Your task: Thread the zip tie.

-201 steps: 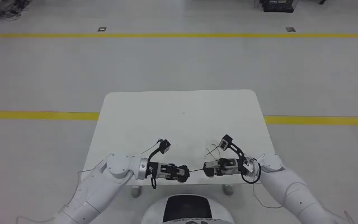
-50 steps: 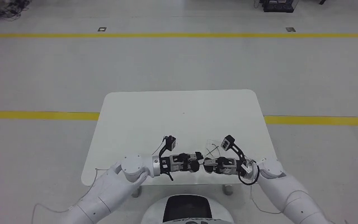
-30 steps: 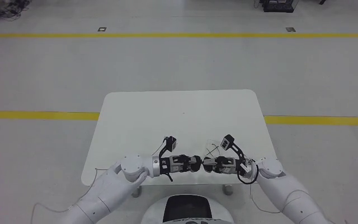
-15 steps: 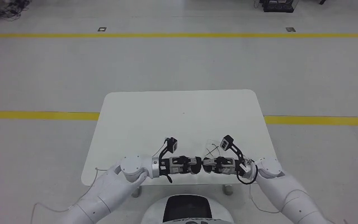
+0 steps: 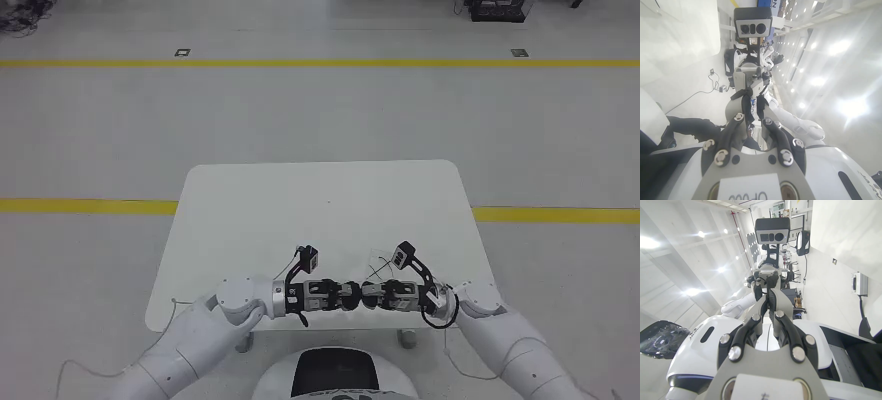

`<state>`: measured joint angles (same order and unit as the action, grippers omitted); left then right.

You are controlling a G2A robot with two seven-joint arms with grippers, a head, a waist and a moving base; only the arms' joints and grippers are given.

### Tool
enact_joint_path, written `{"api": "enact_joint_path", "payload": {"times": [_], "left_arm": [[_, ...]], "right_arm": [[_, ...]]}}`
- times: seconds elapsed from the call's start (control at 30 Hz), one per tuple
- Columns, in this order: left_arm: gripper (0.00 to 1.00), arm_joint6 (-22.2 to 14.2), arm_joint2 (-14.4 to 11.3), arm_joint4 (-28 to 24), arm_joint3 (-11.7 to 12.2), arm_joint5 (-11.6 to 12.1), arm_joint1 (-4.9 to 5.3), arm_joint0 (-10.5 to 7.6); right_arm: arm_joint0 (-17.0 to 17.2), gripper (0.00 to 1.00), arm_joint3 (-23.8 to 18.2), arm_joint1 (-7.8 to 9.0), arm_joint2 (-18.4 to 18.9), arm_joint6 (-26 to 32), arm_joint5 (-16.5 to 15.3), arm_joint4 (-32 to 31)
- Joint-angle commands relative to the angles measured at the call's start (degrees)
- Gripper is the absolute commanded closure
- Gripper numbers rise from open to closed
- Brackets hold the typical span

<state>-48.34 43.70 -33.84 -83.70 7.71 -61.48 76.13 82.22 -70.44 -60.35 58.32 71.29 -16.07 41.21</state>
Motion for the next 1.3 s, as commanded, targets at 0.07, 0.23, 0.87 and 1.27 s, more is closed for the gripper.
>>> {"api": "enact_joint_path", "payload": {"times": [0.07, 0.23, 0.87, 1.27], "left_arm": [[0.92, 0.2, -0.1, 0.0, 0.1, -0.2, 0.03, -0.06], [0.93, 0.2, -0.1, 0.0, 0.1, -0.2, 0.06, -0.1], [1.0, 2.0, -0.1, 5.6, 0.3, 2.1, 0.58, -0.34], [1.0, -0.7, 0.7, 9.3, -0.7, 9.3, 1.2, 0.02]], "right_arm": [[-0.1, 1.0, 0.2, -0.08, 0.0, 0.1, 0.0, 0.0], [-0.1, 1.0, 0.3, -0.17, 0.0, 0.2, -0.1, 0.1], [0.0, 0.0, 1.1, -0.03, 1.6, 0.4, 1.0, 0.8], [0.6, 0.0, 0.6, 0.27, 2.9, -0.4, 1.4, 0.8]]}}
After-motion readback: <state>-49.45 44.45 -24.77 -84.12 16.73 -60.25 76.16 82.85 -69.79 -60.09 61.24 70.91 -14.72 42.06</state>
